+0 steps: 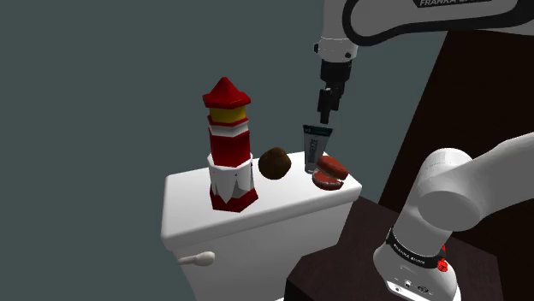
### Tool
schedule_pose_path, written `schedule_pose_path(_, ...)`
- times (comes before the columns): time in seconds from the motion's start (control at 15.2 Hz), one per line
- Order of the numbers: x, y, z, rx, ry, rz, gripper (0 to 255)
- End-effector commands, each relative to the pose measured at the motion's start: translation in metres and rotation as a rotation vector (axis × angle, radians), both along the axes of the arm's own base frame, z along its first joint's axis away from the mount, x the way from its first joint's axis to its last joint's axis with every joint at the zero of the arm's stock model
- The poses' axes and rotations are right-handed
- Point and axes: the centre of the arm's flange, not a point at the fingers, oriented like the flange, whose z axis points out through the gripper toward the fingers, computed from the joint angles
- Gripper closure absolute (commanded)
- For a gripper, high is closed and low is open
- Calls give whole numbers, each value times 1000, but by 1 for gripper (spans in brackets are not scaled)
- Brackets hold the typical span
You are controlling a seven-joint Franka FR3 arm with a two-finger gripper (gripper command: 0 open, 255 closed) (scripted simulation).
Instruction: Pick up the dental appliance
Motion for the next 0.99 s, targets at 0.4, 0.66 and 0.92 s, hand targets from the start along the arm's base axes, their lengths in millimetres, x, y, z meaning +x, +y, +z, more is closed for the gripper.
schedule_pose_path(0.4,-49,42,-40,56,-25,-32,0)
schedule_pose_path(0.66,-81,72,-65,93,-42,-53,0)
schedule_pose_path(0.92,-95,85,-87,109,-50,-63,0)
